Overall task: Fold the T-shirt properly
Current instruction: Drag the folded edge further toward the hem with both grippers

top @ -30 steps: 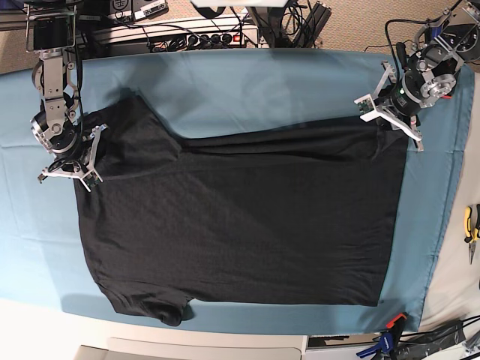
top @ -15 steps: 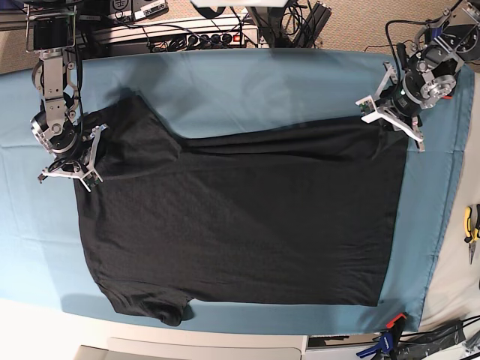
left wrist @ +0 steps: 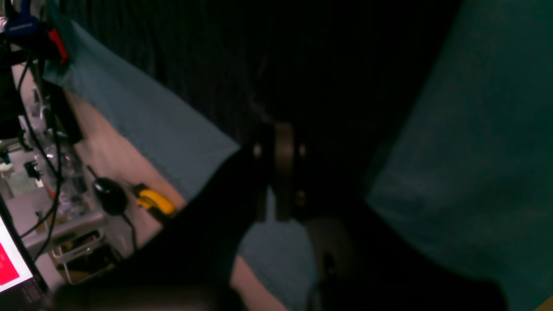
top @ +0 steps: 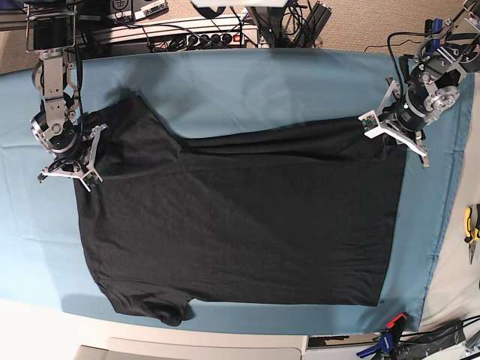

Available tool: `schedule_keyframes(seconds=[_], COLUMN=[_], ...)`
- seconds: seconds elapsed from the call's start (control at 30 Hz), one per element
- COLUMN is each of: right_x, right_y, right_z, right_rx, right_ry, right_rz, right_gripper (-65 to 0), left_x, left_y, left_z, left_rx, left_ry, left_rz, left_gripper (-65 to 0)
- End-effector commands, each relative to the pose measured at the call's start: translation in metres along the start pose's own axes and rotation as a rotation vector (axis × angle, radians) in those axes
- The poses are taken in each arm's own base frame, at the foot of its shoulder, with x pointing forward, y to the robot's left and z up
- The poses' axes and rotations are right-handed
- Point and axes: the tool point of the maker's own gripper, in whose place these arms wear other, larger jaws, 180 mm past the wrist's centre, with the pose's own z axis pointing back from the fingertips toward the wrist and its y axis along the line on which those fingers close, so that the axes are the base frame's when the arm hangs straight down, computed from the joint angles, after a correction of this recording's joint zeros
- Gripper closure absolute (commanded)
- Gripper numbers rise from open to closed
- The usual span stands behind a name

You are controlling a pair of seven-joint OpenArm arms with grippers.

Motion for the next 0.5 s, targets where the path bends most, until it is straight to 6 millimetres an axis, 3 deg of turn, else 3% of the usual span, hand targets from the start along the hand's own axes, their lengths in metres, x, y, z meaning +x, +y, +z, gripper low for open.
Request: schedule_keyframes(seconds=[0.0, 0.1, 0.3, 0.47], right_x=[0.007, 0.006, -0.002, -0.002], right_y=[-0.021, -0.023, -0.050, -0.051], right_z=[0.005, 0.005, 0.009, 0.009], right_rx=[-0.049, -0.060, -0.215, -0.220], right_ry=[-0.020, -0.017, 0.024, 0.023], right_rz=[0.003, -0.005, -0.051, -0.054], right_gripper=[0.0, 0.0, 0.0, 0.0], left_x=[0.002, 0.003, 0.007, 0.012], left_y=[0.015, 0.018, 0.032, 0.049], left_z=[0.004, 0.004, 0.003, 0.003], left_rx=[0.039, 0.057, 0.096, 0.133], left_ry=[-0.011, -0.016, -0.026, -0.038], left_rz=[-0.016, -0.004, 0.000, -0.001], left_gripper=[0.0, 0.0, 0.0, 0.0])
